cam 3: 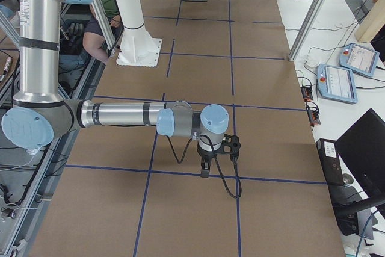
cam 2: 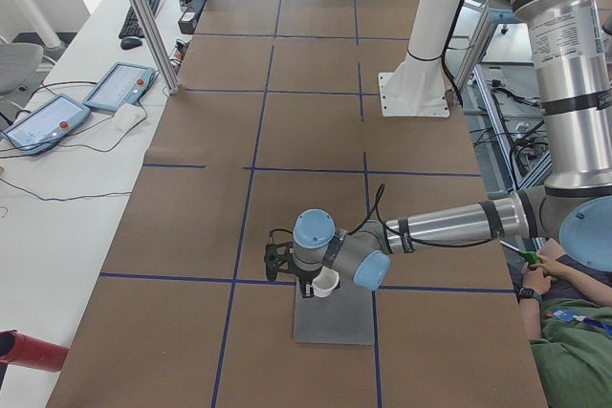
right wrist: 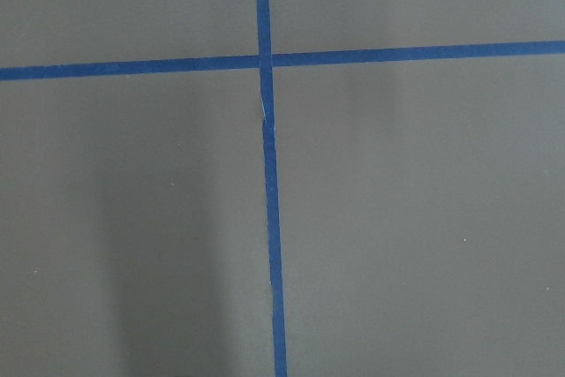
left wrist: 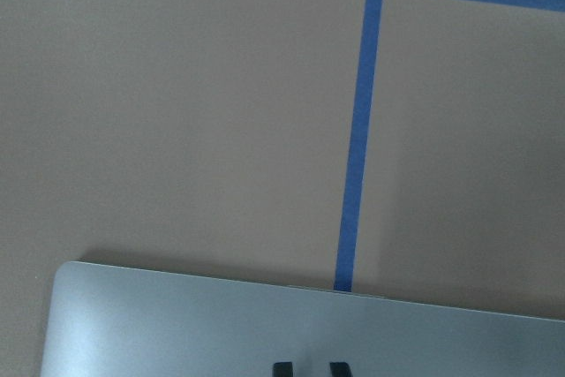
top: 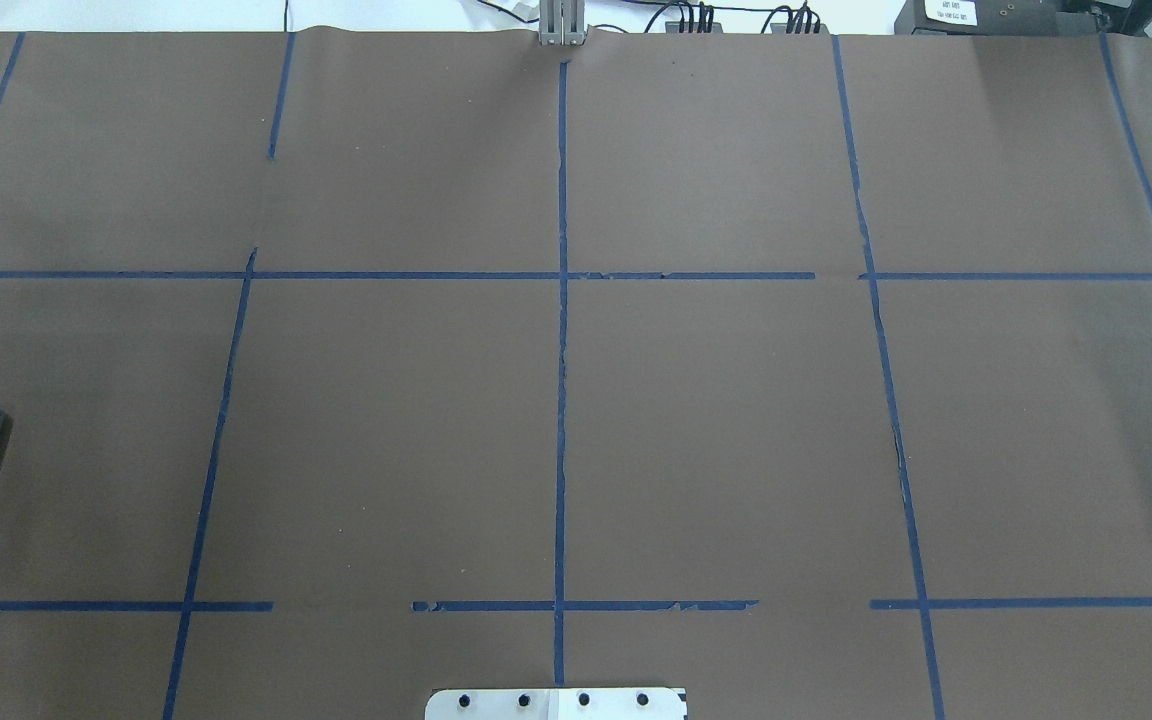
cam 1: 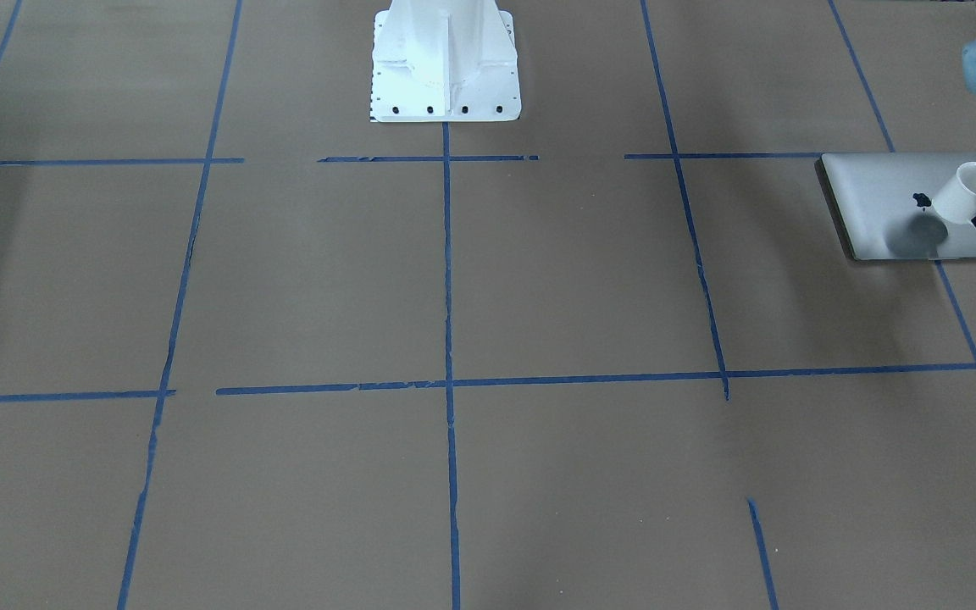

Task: Place cup on laptop
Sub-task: 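Lower the held cup onto the silver laptop with the left gripper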

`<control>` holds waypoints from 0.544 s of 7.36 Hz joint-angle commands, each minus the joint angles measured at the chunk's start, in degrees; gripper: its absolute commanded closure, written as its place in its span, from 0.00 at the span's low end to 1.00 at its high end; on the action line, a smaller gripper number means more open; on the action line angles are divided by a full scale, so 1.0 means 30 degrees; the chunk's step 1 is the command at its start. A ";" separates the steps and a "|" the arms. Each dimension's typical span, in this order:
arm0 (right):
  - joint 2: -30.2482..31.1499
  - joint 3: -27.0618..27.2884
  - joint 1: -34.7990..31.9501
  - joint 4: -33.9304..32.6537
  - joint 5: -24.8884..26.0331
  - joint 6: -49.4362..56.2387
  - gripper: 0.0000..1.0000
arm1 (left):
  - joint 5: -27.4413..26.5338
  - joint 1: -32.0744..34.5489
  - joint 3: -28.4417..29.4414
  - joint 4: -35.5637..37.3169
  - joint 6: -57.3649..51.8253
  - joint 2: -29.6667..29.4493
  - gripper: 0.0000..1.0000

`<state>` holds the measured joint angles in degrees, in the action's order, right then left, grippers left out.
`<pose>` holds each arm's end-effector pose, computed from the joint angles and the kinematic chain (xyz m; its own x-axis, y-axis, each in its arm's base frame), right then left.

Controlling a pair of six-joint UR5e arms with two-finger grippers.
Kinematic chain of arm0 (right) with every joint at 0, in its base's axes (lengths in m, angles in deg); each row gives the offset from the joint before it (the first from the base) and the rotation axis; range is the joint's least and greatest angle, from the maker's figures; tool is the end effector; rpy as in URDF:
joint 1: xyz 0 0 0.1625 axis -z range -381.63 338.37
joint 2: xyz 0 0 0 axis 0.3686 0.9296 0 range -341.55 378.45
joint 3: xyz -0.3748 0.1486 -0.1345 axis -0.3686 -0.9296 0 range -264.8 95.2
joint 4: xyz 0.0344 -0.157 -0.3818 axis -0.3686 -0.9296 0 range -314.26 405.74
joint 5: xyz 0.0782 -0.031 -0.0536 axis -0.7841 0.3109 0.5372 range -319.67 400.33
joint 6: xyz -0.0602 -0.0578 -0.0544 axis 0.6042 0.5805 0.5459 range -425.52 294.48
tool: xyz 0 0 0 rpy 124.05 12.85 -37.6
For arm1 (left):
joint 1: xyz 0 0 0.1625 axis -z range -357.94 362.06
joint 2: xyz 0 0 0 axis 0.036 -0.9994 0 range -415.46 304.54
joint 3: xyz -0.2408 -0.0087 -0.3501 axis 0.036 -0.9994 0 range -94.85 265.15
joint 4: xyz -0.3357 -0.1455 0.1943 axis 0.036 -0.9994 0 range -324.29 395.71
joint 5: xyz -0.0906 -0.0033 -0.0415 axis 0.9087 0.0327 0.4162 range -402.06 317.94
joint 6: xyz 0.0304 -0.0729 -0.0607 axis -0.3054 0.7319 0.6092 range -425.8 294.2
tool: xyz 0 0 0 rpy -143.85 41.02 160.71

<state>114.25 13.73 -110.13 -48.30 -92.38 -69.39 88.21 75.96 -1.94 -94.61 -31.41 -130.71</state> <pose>0.0540 -0.4484 0.6422 0.7350 0.0639 0.6750 -0.0236 0.9974 -0.0687 0.0410 -0.3908 0.7242 0.6924 -0.1286 -0.7099 0.1637 0.9863 -0.0189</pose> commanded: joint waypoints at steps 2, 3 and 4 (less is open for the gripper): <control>0.0000 0.0000 0.0000 0.0000 0.0000 0.0000 0.00 | 0.0286 -0.0170 0.0114 -0.0123 0.0107 0.0035 1.00; 0.0000 0.0000 0.0000 0.0000 0.0000 0.0000 0.00 | 0.0286 -0.0200 0.0114 -0.0094 0.0137 0.0036 1.00; 0.0000 0.0000 0.0000 0.0000 0.0000 0.0000 0.00 | 0.0315 -0.0200 0.0114 -0.0065 0.0137 0.0036 1.00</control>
<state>114.25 13.73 -110.13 -48.30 -92.38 -69.38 89.05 75.43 -1.61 -94.90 -31.04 -130.62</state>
